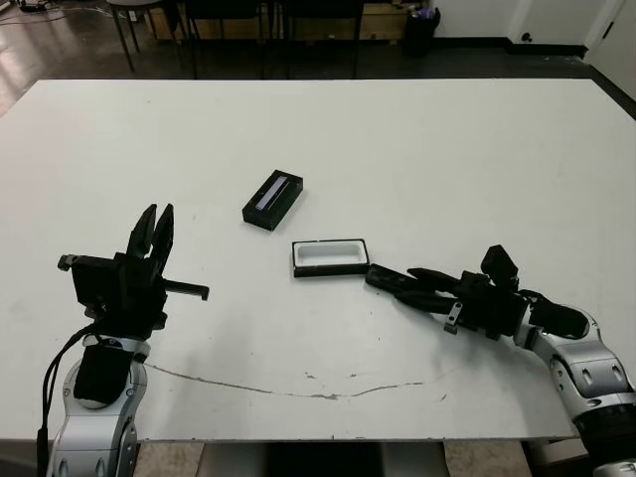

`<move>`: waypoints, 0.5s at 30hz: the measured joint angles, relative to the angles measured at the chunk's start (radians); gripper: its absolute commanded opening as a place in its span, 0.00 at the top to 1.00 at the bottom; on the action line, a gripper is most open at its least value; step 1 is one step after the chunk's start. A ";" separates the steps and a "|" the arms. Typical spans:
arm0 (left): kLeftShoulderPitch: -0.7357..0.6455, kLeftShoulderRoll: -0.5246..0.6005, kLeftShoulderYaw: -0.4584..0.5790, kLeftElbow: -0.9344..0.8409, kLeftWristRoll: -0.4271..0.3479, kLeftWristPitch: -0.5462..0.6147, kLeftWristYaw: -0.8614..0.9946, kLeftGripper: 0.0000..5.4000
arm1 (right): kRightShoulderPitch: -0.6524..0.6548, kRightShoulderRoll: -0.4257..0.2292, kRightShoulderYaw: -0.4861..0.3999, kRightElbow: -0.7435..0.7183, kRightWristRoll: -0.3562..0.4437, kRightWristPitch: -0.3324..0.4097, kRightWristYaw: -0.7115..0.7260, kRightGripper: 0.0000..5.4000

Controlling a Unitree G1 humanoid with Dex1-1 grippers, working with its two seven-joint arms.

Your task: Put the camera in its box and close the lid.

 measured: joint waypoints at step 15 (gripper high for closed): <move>-0.002 0.000 -0.005 0.000 -0.001 0.001 0.001 1.00 | -0.143 -0.054 -0.090 -0.026 0.077 0.165 0.108 0.95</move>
